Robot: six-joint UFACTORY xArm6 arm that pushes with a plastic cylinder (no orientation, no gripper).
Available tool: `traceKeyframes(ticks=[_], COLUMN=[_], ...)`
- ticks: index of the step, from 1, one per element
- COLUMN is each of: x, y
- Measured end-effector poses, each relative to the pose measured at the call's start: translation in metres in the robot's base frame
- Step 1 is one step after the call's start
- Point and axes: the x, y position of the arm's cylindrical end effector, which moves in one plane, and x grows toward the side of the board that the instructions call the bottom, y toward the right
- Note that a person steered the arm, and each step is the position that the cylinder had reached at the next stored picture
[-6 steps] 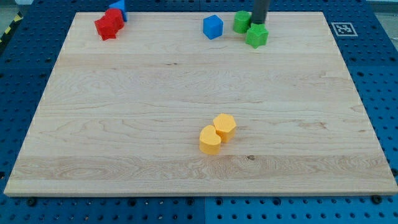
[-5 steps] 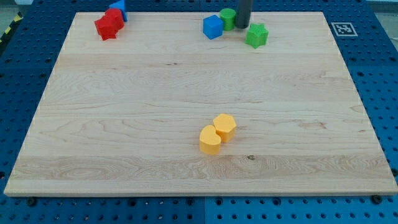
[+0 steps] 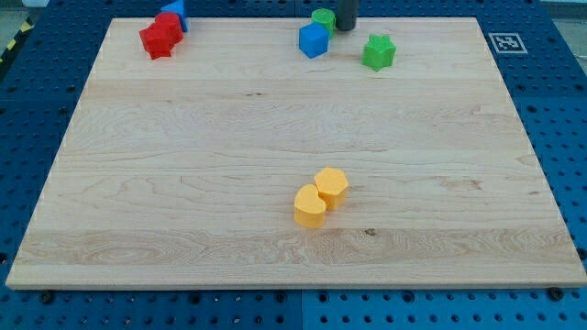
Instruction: Push the green circle towards the top left of the board
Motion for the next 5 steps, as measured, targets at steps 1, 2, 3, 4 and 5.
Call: traceKeyframes(ticks=[1, 2, 3, 4, 5], x=[0.0, -0.002, -0.015, -0.015, 0.01], y=[-0.035, -0.043, -0.01, 0.038, 0.088])
